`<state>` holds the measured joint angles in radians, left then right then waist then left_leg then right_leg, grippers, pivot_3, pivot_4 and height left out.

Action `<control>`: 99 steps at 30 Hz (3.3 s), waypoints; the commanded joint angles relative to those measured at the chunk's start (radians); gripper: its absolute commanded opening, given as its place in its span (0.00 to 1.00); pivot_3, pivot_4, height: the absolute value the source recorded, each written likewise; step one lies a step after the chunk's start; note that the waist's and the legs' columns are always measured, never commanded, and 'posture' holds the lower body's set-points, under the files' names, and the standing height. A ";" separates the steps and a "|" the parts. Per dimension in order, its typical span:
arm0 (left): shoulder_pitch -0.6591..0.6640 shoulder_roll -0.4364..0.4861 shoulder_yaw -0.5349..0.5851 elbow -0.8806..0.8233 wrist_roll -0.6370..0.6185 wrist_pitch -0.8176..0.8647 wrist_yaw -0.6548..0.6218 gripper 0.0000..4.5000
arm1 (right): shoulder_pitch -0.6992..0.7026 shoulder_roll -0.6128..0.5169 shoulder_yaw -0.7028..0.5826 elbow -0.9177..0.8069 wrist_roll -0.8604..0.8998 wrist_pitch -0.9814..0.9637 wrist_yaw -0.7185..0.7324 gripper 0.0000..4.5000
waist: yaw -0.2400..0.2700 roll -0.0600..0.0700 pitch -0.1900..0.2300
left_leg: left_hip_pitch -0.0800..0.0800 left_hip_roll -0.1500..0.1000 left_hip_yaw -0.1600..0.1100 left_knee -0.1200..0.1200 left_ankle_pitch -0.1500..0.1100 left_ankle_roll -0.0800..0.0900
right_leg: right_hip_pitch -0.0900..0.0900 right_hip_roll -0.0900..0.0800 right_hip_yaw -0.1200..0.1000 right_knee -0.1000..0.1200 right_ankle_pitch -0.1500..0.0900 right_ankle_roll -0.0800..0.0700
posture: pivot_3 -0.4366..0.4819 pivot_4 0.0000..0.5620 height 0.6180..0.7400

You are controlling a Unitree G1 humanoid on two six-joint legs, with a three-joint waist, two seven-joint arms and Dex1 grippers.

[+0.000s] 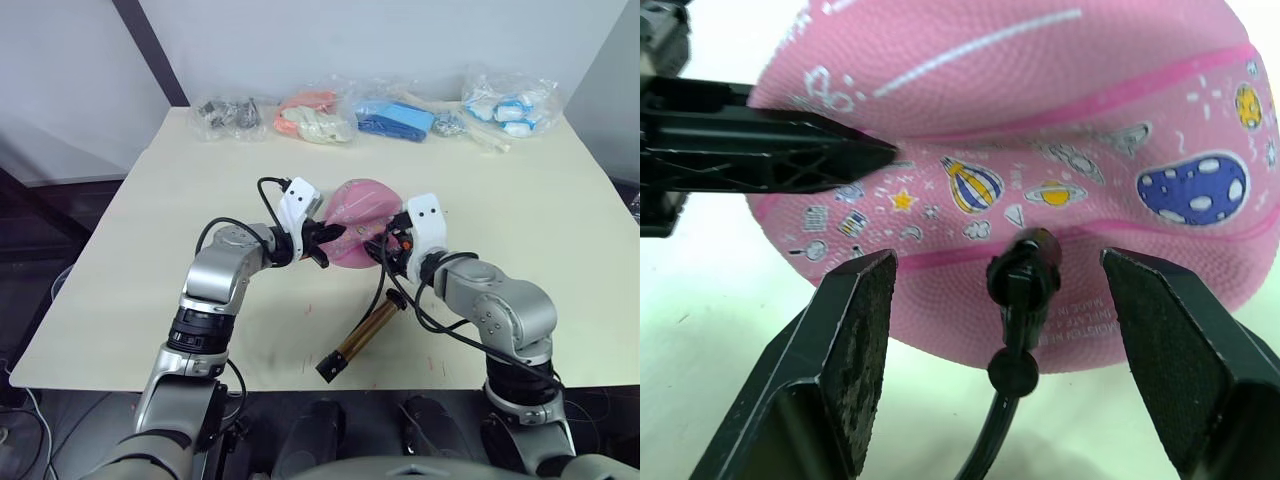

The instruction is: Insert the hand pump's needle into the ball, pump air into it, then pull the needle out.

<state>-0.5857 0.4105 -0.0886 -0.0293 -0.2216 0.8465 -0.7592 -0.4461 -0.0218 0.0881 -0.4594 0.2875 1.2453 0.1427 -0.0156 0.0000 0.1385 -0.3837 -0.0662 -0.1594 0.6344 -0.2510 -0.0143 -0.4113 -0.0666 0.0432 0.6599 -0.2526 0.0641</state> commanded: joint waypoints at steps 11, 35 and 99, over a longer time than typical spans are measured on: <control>0.029 -0.011 -0.060 0.029 -0.019 0.036 -0.009 0.00 | -0.006 0.010 -0.006 -0.006 0.001 -0.012 -0.030 0.50 | 0.000 0.000 0.000 | 0.000 0.000 0.000 0.000 0.000 0.000 | 0.000 0.000 0.000 0.000 0.000 0.000 | 0.48 0.27 0.97; 0.029 -0.015 -0.062 0.024 -0.023 0.037 -0.007 0.00 | -0.008 0.018 0.006 0.013 -0.006 -0.030 -0.047 0.50 | 0.000 0.000 0.000 | 0.000 0.000 0.000 0.001 0.000 0.000 | 0.000 0.000 0.000 0.001 0.000 0.000 | 0.48 0.27 0.97; -0.031 -0.047 -0.101 0.109 -0.028 0.026 -0.037 0.00 | -0.362 -0.346 0.558 0.401 -0.256 -0.217 0.379 0.08 | -0.015 -0.003 -0.009 | 0.009 0.000 -0.001 0.002 -0.002 0.003 | 0.010 0.001 -0.001 0.001 0.000 0.000 | 0.48 0.27 0.97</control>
<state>-0.6348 0.4117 -0.1142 0.0597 -0.2175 0.8413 -0.7588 -0.8103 -0.3734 0.5818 -0.1058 0.0502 1.0568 0.4990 -0.0304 -0.0026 0.1294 -0.3727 -0.0662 -0.1602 0.6368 -0.2530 -0.0109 -0.3997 -0.0656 0.0417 0.6604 -0.2528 0.0644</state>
